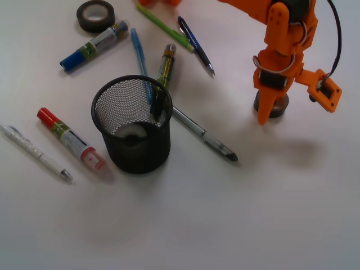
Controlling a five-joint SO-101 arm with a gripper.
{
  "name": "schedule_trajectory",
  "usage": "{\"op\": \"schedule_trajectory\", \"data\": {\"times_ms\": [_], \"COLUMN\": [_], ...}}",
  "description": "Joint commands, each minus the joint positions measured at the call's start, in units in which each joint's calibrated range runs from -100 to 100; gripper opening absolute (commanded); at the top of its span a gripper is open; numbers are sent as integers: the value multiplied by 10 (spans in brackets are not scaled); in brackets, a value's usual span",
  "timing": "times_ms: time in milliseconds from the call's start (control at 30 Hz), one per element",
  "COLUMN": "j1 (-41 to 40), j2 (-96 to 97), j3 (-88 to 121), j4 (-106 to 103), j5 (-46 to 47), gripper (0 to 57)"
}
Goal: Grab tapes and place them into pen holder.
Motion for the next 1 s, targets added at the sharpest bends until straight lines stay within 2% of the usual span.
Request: {"op": "schedule_trajectory", "data": {"times_ms": [0,233,567,767,967], "j1": [-3,11,93,179,296], "j2": [-4,-39,-302,-434,-458], "j3": [-21,-21,-14,94,132], "j4": [7,19,45,45,-28], "j5": [4,39,170,206,258], "gripper": [14,3,3,3,3]}}
